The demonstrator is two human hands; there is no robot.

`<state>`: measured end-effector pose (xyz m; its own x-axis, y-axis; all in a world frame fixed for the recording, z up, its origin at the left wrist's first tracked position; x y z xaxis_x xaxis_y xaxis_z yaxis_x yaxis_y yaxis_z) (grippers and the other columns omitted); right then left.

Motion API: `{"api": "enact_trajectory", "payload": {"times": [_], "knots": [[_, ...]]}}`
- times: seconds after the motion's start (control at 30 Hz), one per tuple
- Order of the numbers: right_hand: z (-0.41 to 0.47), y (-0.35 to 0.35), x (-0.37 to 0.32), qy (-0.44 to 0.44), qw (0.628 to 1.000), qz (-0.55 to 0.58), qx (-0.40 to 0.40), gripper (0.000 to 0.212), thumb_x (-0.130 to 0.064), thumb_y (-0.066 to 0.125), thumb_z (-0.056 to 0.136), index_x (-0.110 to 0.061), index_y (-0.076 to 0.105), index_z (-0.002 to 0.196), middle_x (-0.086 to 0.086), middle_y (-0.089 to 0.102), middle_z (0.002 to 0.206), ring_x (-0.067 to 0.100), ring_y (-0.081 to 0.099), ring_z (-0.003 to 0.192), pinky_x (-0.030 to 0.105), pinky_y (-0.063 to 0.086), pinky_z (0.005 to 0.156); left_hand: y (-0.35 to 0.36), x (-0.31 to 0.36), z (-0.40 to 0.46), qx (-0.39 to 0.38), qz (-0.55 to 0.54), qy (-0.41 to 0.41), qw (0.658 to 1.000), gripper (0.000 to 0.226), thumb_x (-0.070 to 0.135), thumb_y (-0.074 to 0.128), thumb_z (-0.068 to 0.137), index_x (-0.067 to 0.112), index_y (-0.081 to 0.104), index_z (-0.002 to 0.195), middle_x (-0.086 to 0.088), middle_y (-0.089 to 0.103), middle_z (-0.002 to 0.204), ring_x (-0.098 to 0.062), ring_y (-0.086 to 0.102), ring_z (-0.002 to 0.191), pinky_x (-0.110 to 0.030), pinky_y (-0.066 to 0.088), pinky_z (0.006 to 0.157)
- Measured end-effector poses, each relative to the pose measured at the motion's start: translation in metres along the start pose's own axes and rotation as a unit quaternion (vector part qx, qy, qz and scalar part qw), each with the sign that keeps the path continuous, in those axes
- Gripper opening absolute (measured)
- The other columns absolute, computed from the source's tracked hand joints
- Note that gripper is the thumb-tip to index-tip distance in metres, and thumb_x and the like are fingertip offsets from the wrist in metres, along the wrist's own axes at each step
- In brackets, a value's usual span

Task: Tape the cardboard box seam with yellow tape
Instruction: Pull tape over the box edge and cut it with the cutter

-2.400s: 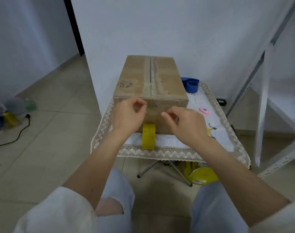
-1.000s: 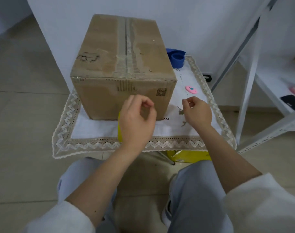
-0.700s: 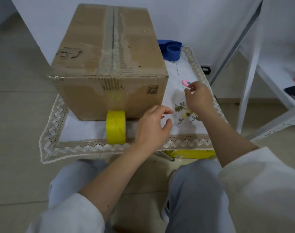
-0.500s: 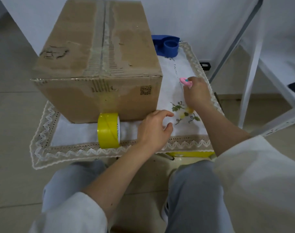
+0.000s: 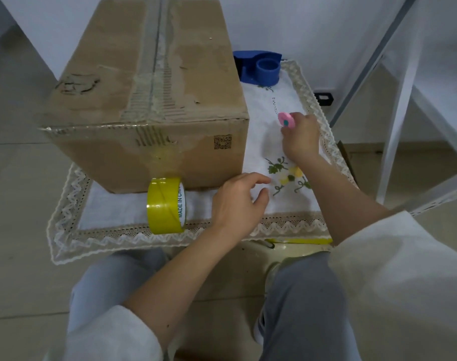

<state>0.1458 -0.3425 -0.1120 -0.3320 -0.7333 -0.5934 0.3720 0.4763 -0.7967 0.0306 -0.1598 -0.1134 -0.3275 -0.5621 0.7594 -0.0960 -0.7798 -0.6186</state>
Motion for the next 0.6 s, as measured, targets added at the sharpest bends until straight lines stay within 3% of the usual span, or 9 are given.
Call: {"api": "enact_trajectory", "payload": {"times": [0.1,0.27,0.4,0.5,0.6], "knots": [[-0.027,-0.002,-0.013,-0.028,0.994,0.102,0.016,0.029,-0.012,0.050,0.100,-0.007,0.057,0.128,0.014,0.059,0.121,0.029,0.063,0.101,0.031,0.043,0.074,-0.012,0.001,-0.006,0.054,-0.039,0.012,0.998,0.017,0.018,0.065,0.090,0.027,0.073,0.101,0.014,0.073,0.097,-0.007,0.067,0.089,-0.036,0.058,0.073],[-0.092,-0.009,-0.032,0.055,0.951,0.303,0.022,0.025,-0.017,0.048,0.099,-0.010,0.051,0.123,0.008,0.063,0.107,0.008,0.068,0.069,0.040,0.055,0.070,-0.044,0.006,-0.017,0.145,-0.056,0.037,0.987,0.015,0.011,0.065,0.087,0.019,0.074,0.096,0.010,0.072,0.091,-0.004,0.065,0.076,-0.026,0.056,0.067],[-0.140,-0.021,-0.047,0.061,0.918,0.385,0.071,0.019,-0.029,0.042,0.104,-0.016,0.050,0.115,0.000,0.059,0.094,0.015,0.062,0.074,0.024,0.047,0.064,-0.075,0.003,-0.029,0.259,-0.019,0.013,0.966,0.012,0.010,0.065,0.085,0.018,0.068,0.093,0.014,0.059,0.081,-0.009,0.053,0.075,-0.021,0.041,0.070],[-0.173,-0.027,-0.059,-0.004,0.912,0.402,0.081,0.014,-0.027,0.038,0.107,-0.020,0.050,0.110,-0.004,0.058,0.084,0.006,0.055,0.065,0.027,0.045,0.065,-0.097,-0.008,-0.034,0.327,-0.026,-0.060,0.943,0.015,0.014,0.066,0.084,0.015,0.059,0.097,0.009,0.055,0.090,-0.014,0.051,0.085,-0.025,0.041,0.079],[-0.197,-0.027,-0.070,-0.094,0.915,0.391,0.036,0.014,-0.023,0.042,0.106,-0.020,0.053,0.114,-0.007,0.061,0.082,0.002,0.057,0.067,0.022,0.050,0.064,-0.112,-0.027,-0.032,0.324,-0.057,-0.202,0.923,0.031,0.024,0.072,0.082,0.011,0.055,0.104,0.004,0.053,0.099,-0.020,0.054,0.099,-0.034,0.045,0.090]]}}
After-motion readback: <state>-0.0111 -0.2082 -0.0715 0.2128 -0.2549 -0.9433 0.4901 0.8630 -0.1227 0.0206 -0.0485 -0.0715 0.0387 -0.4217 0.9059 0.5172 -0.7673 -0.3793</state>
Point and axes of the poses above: each hand's wrist, its own z-axis towards the middle knuckle, its own y-axis out of the palm, x = y × z, the point moved 1 cm from there along z, towards the middle knuckle
